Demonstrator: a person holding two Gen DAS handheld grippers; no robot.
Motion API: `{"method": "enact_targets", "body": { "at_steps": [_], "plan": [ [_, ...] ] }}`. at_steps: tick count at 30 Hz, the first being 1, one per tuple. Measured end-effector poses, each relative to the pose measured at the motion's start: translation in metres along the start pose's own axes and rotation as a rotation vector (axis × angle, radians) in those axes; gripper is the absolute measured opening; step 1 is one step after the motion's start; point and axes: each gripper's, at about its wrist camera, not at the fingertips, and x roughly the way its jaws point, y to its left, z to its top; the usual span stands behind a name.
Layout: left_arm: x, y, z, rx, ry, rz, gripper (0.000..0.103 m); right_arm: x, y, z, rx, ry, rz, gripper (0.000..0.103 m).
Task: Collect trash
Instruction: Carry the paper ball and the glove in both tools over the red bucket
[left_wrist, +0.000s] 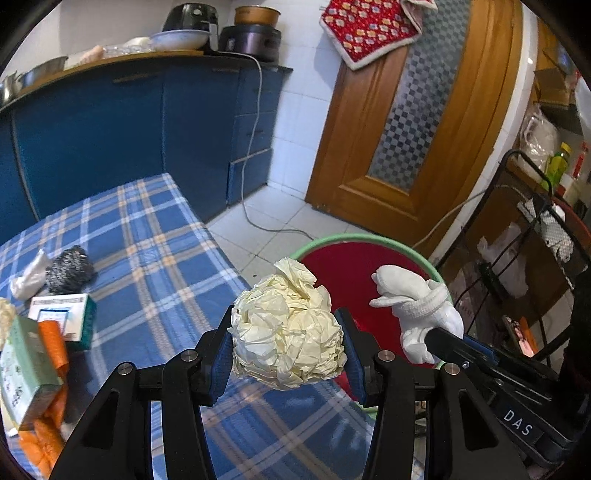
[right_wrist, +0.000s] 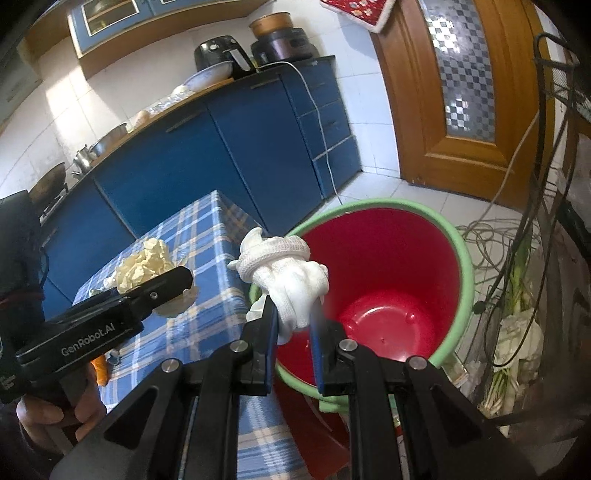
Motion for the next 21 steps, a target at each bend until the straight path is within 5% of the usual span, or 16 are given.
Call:
{"method": "enact_targets", "body": {
  "at_steps": [21],
  "plan": [
    [0.05, -0.019, -0.003, 0.053, 0.083, 0.006, 0.054, 0.022, -0.033, -0.01, 0.073, 0.049, -0.064, 0.019]
  ]
}}
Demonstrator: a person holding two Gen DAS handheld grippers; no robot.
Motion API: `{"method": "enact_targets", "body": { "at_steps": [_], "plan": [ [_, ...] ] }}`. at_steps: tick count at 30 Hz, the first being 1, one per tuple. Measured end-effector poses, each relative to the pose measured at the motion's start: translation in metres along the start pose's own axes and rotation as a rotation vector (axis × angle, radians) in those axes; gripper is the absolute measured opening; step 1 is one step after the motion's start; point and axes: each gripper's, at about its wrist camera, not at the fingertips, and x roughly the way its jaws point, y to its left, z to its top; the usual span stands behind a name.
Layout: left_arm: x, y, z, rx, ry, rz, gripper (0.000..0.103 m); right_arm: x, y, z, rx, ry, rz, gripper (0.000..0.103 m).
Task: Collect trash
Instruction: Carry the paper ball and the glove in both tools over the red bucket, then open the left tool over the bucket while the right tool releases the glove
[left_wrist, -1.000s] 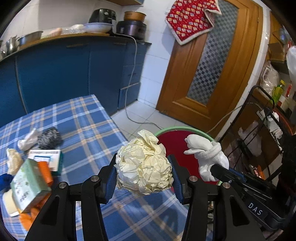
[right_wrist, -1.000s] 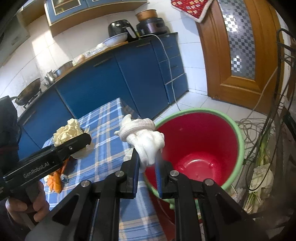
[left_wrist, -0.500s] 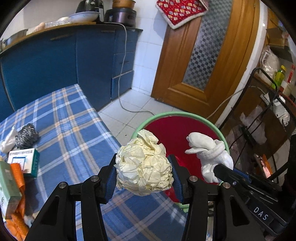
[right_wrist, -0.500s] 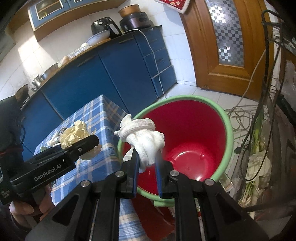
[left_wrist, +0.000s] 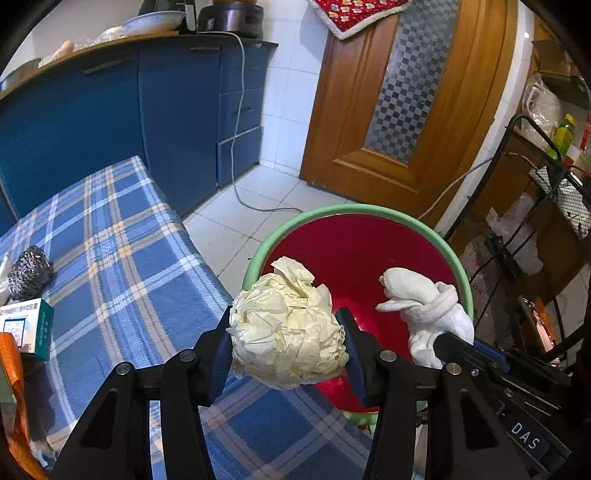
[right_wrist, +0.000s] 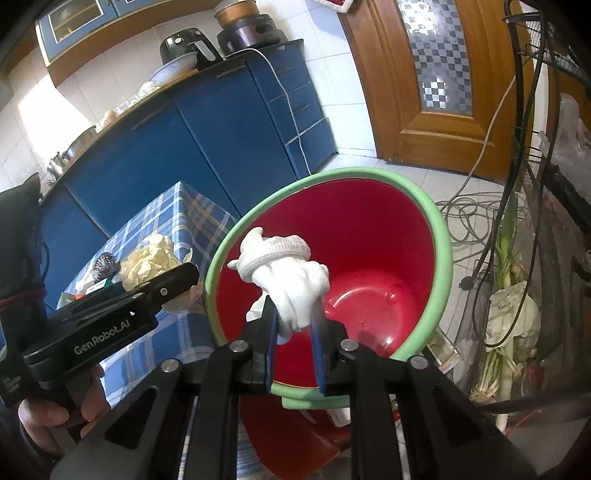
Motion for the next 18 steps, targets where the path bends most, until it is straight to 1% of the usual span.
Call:
{"method": "enact_targets", "body": {
  "at_steps": [7, 12, 17, 18],
  "plan": [
    [0.002, -0.007, 0.001, 0.03, 0.006, 0.008, 0.058, 0.002, -0.006, 0.0, 0.016, 0.002, -0.016, 0.021],
    [0.003, -0.008, 0.0, 0.037, 0.007, 0.017, 0.063, 0.0, -0.007, 0.001, 0.021, -0.002, -0.027, 0.024],
    [0.001, -0.009, 0.0, 0.04, 0.003, 0.015, 0.064, 0.0, -0.01, 0.001, 0.034, -0.006, -0.04, 0.025],
    [0.0, -0.009, 0.0, 0.041, 0.0, 0.016, 0.064, -0.001, -0.011, 0.001, 0.039, -0.007, -0.041, 0.027]
  ]
}}
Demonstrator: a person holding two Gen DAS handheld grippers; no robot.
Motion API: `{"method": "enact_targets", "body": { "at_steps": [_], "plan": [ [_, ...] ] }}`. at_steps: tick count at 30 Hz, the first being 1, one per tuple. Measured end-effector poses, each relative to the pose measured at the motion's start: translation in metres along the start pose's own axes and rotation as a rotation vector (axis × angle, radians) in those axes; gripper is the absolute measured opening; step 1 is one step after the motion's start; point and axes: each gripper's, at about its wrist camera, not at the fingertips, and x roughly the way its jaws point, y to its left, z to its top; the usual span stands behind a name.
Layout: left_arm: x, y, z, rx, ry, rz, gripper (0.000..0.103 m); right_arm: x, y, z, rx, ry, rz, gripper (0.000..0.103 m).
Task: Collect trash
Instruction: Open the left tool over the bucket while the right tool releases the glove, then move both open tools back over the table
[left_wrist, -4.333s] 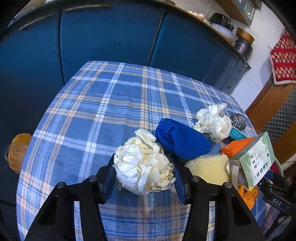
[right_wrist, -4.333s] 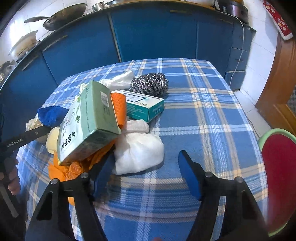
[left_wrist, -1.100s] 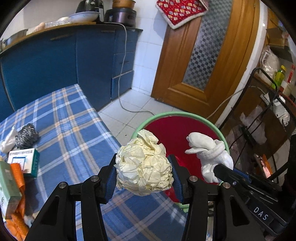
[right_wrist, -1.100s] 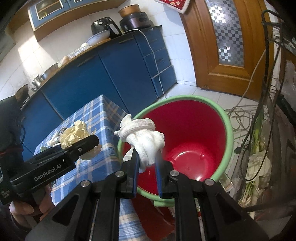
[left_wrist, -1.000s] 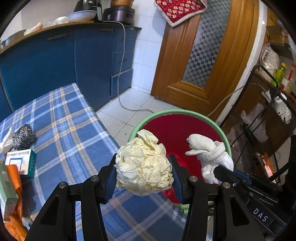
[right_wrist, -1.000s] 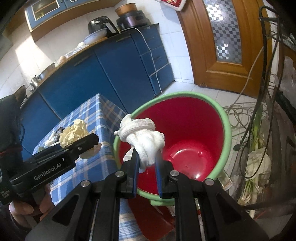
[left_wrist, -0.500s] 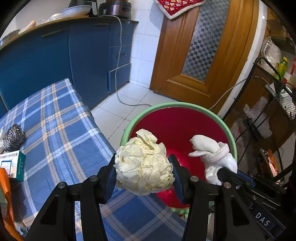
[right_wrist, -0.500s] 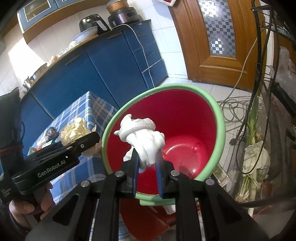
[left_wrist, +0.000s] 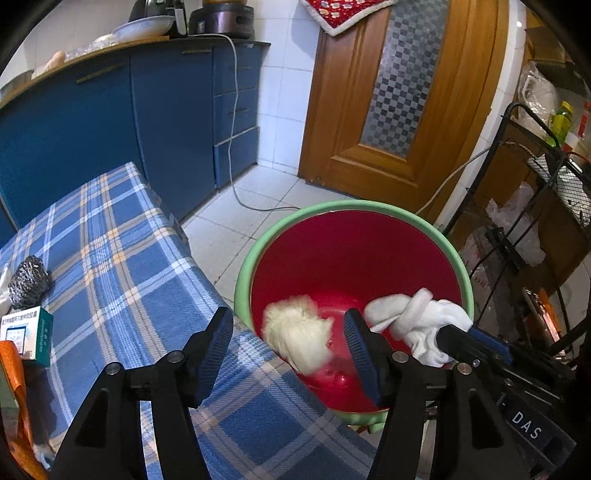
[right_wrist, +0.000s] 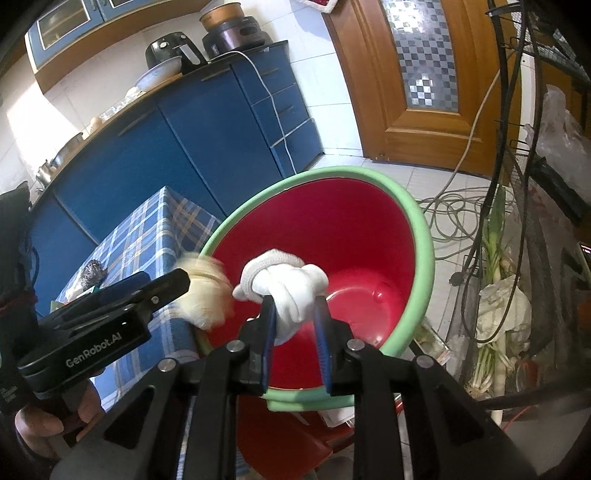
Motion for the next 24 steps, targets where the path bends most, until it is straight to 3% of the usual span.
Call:
{"method": "enact_targets", "body": {
  "at_steps": [14, 20, 24],
  "plan": [
    [-0.024, 0.008, -0.002, -0.026, -0.028, 0.012, 0.064, -0.014, 0.005, 0.002, 0.002, -0.028, 0.016, 0.036],
    [-0.042, 0.016, -0.01, -0.047, -0.037, 0.021, 0.064, -0.02, 0.015, 0.0, -0.012, -0.036, 0.029, 0.049],
    [-0.053, 0.024, -0.016, -0.059, -0.042, 0.033, 0.064, -0.022, 0.022, -0.001, -0.024, -0.036, 0.04, 0.051]
  ]
}}
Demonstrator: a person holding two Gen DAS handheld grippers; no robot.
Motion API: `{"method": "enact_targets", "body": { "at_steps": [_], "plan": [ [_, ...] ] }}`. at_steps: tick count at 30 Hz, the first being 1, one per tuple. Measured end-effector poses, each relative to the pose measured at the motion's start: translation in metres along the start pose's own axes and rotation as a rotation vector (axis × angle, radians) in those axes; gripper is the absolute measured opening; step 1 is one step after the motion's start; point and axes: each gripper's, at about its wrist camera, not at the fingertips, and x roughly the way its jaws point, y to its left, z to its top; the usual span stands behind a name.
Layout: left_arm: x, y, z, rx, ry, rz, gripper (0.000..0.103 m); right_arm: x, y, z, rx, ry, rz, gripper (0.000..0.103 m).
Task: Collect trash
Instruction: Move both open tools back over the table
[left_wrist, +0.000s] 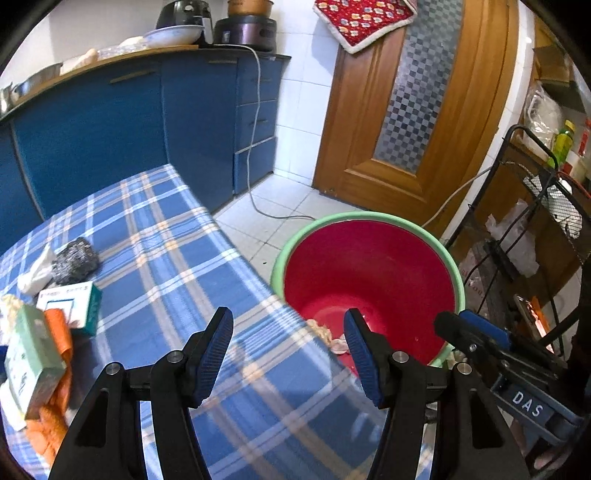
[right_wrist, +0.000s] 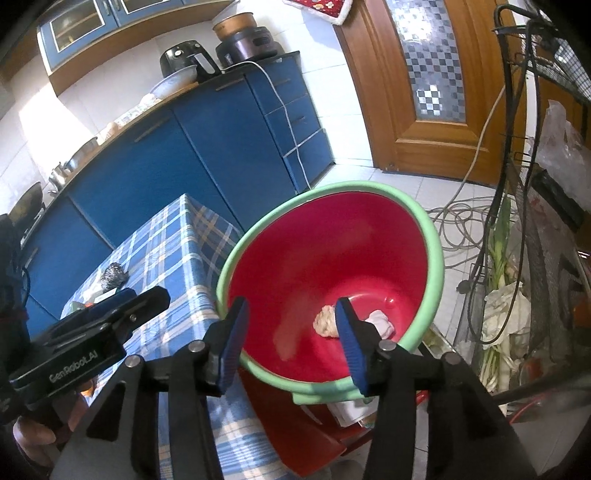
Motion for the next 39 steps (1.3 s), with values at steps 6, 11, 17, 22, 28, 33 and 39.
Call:
{"method": "enact_targets", "body": {
  "at_steps": [6, 11, 17, 22, 28, 33, 39],
  "plan": [
    [-0.016, 0.017, -0.008, -0.033, -0.008, 0.03, 0.064, -0.002, 0.011, -0.002, -0.018, 0.005, 0.018, 0.053],
    [-0.031, 0.034, -0.015, -0.072, -0.016, 0.058, 0.064, -0.003, 0.022, -0.005, -0.037, 0.007, 0.035, 0.056],
    [-0.048, 0.058, -0.025, -0.115, -0.025, 0.112, 0.064, -0.001, 0.036, -0.01, -0.063, 0.018, 0.06, 0.058],
    [-0.063, 0.083, -0.034, -0.162, -0.038, 0.159, 0.064, 0.002, 0.047, -0.013, -0.082, 0.033, 0.073, 0.059],
    [-0.08, 0.118, -0.044, -0.227, -0.054, 0.218, 0.064, 0.006, 0.062, -0.019, -0.112, 0.047, 0.088, 0.06],
    [-0.095, 0.148, -0.052, -0.272, -0.072, 0.281, 0.064, 0.01, 0.073, -0.023, -0.127, 0.062, 0.098, 0.061],
    [-0.109, 0.185, -0.053, -0.308, -0.096, 0.364, 0.064, 0.016, 0.087, -0.028, -0.152, 0.081, 0.105, 0.061]
  ]
}}
